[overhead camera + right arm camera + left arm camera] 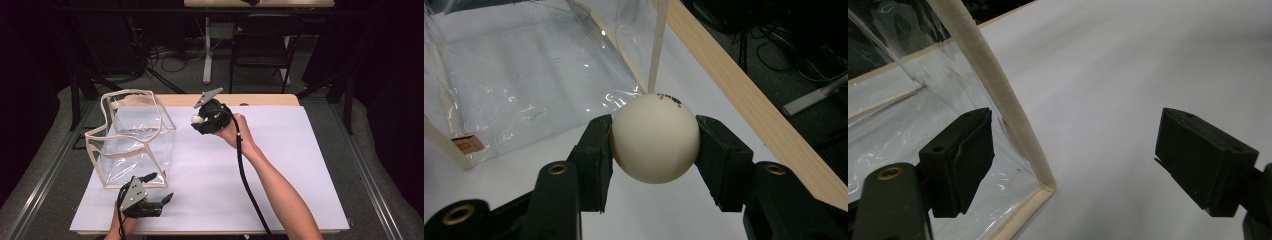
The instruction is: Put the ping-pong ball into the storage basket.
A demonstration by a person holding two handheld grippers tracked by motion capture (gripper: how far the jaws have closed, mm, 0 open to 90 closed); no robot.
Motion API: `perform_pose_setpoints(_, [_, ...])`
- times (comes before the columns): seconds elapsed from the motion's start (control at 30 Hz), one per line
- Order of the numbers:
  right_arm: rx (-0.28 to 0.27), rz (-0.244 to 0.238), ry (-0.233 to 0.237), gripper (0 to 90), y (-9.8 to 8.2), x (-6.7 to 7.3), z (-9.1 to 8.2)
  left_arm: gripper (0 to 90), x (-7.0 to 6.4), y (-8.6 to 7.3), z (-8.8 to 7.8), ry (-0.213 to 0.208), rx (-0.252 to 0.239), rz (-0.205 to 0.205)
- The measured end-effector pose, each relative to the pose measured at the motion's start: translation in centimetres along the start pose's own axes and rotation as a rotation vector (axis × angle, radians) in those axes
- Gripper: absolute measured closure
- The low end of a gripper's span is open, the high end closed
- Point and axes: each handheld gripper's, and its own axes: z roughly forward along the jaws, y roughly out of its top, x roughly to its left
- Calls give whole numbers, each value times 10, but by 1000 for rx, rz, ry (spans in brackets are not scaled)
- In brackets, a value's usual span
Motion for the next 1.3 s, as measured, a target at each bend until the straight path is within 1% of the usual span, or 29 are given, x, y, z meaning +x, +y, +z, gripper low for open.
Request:
perform_pose_setpoints(0.17, [-3,-12,4,510,5,1,-2,159,0,0,0,-1,0,-2])
perform_pose_setpoints(0.3, [-4,-9,2,510,8,-1,-3,159,0,0,0,0,4,-1])
perform_pose_setpoints(0.4, [-8,-16,-8,511,11,-2,-5,159,0,0,0,-1,3,2])
perform_pose_setpoints(0.7, [-14,-20,-11,511,19,-3,-9,159,0,0,0,0,4,-2])
perform_pose_setpoints(0.83, [-14,-23,-10,511,22,-2,-9,159,0,-1,0,3,5,-5])
perform_pose_setpoints(1.07, [-12,-34,-10,510,31,0,-7,159,0,0,0,-5,1,-2])
perform_pose_setpoints(1.2, [-16,-43,-9,511,37,3,-7,159,1,0,0,0,2,-6])
perform_pose_setpoints(1.3, [-20,-43,-8,511,38,4,-7,159,0,0,0,-1,3,-2])
